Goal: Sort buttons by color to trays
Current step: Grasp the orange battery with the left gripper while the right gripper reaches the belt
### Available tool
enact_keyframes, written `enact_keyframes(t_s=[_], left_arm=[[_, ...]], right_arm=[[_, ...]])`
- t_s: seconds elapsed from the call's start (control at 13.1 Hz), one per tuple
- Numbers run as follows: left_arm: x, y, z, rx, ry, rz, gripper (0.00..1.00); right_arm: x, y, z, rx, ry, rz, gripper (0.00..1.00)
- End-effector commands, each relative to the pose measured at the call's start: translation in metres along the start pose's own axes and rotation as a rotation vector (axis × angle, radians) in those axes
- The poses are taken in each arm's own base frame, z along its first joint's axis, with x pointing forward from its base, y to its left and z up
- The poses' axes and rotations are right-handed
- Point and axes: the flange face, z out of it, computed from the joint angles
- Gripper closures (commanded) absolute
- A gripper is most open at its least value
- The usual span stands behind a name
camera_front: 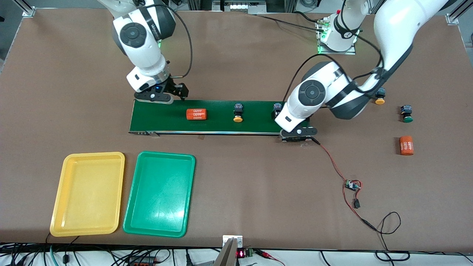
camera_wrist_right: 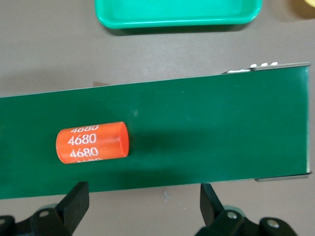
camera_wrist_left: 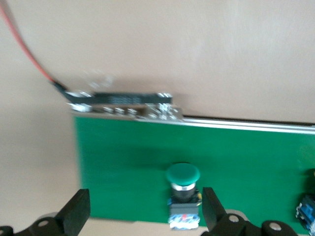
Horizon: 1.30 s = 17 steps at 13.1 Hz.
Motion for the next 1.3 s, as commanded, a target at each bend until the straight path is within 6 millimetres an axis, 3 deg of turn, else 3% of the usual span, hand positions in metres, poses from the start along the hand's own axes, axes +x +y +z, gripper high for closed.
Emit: enact_keyframes(t_s=[0.0,0.15,0.31,0.46,0.54,0.76,1.07,1.22], left_arm=[[0.022,-0.025,-0.068,0.012,0.015,0.041,0.0],[0.032,-0.043,-0.088,0.017,0.017,0.049,0.0],[0.05,-0.083,-0.098,0.022,0.016,0.091,0.0],[0.063,-0.124,-0.094,0.081,0.016,0.131,0.0],[0.07,-0.14,-0.085,0.09,-0.007,0.16,0.0],[0.097,-0.215,-0.055,0.087,-0.074,0.153,0.0],[0.124,-0.351,-0.007,0.118,-0.097,0.196,0.0],[0.118,-0.409,0.018,0.114,-0.094,0.232,0.0]], right_arm=[[0.009,-0.029,0.004,0.01,0.007,0.023,0.0],[0.01,-0.052,0.01,0.015,0.005,0.039,0.0],[0.009,-0.07,0.019,0.001,0.017,0.065,0.0],[0.007,-0.087,0.028,-0.005,0.022,0.07,0.0],[0.005,-0.091,0.033,-0.01,0.02,0.059,0.0],[0.001,-0.104,0.038,-0.009,0.02,0.071,0.0],[-0.005,-0.113,0.046,-0.02,0.024,0.067,0.0],[-0.002,-0.115,0.046,-0.015,0.023,0.071,0.0]])
